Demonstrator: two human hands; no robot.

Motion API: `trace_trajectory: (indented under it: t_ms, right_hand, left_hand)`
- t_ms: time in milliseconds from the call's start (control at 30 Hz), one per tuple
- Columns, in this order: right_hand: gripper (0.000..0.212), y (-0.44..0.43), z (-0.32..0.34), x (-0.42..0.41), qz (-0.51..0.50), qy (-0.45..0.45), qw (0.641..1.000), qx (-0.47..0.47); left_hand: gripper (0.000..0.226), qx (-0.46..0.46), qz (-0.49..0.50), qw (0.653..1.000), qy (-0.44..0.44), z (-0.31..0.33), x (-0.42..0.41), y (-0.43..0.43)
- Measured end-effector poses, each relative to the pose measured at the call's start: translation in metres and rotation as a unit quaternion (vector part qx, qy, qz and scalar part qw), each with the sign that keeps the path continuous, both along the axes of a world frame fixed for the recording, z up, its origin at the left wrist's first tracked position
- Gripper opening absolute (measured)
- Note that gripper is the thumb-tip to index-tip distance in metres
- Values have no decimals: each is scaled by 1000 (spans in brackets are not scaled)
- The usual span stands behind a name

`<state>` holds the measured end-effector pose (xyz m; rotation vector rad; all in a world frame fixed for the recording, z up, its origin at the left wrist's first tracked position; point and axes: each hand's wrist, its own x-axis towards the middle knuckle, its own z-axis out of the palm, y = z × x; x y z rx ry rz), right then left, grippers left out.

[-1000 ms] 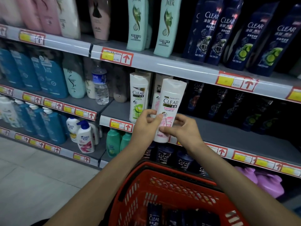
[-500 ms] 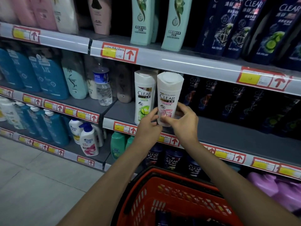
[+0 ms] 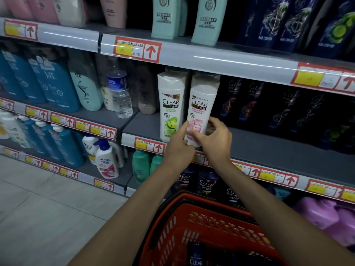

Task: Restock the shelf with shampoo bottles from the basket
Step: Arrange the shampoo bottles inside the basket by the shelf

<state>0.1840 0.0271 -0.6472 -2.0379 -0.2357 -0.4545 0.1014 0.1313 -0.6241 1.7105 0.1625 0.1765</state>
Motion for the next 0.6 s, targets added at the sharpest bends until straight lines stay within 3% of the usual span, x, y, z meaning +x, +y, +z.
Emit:
trace_trajectory:
  t_ms: [100, 233, 367, 600]
  right_hand:
    - [59, 1, 0, -2, -1, 2, 1000, -12]
    - [62, 0, 4, -7, 8, 20, 1000, -23]
    - [70, -18, 13, -20, 19, 48, 995, -90]
    - [95, -83, 29, -62, 63, 87, 961, -257]
  left_hand:
    - [81, 1, 6, 1000, 1, -5, 3, 2]
    - [54, 23, -4, 1000, -16, -3, 1, 3]
    - [41, 63, 12, 998, 1, -4, -6, 6]
    - [72, 293, -14, 956, -10, -9, -31, 7]
